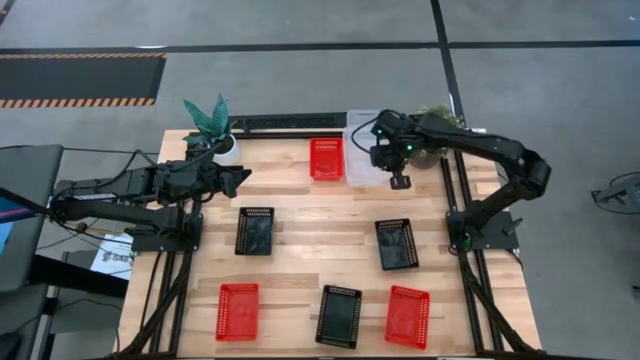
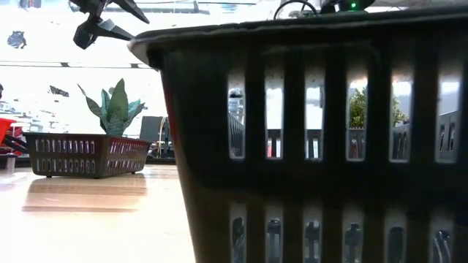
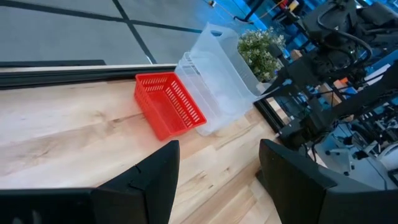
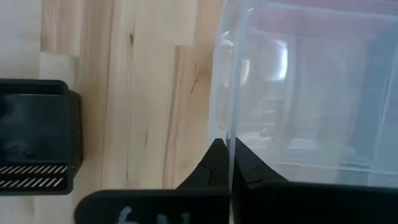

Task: Stack baskets by color
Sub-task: Stack the left transparent bin on the transparent bin

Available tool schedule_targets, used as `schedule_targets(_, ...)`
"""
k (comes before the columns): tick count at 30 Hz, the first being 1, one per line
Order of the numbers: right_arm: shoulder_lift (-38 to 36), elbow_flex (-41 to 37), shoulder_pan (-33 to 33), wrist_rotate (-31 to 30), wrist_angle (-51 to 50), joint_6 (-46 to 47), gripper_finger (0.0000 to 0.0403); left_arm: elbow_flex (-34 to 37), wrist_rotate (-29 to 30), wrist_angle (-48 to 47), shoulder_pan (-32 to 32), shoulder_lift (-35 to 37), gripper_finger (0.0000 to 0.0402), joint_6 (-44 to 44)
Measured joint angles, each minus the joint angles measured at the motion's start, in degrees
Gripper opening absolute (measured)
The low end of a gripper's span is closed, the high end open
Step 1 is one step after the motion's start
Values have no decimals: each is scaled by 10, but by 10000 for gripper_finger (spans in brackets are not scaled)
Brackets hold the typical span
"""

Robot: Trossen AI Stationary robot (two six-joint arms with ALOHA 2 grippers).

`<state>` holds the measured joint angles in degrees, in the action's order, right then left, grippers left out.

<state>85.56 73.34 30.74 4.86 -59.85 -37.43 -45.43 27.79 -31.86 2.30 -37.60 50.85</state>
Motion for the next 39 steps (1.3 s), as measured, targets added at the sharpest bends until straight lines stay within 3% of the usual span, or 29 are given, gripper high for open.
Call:
schedule_targets(8, 0, 0, 25, 0, 2, -26, 1, 0, 15, -2, 0, 0, 209, 0)
schedule_targets(26, 36, 0, 9, 8, 11, -29, 1, 0, 25, -5, 0, 0, 209, 9)
schedule_targets(39, 16, 0, 12, 14, 3, -31, 3, 0, 31, -4, 0, 0, 209, 10)
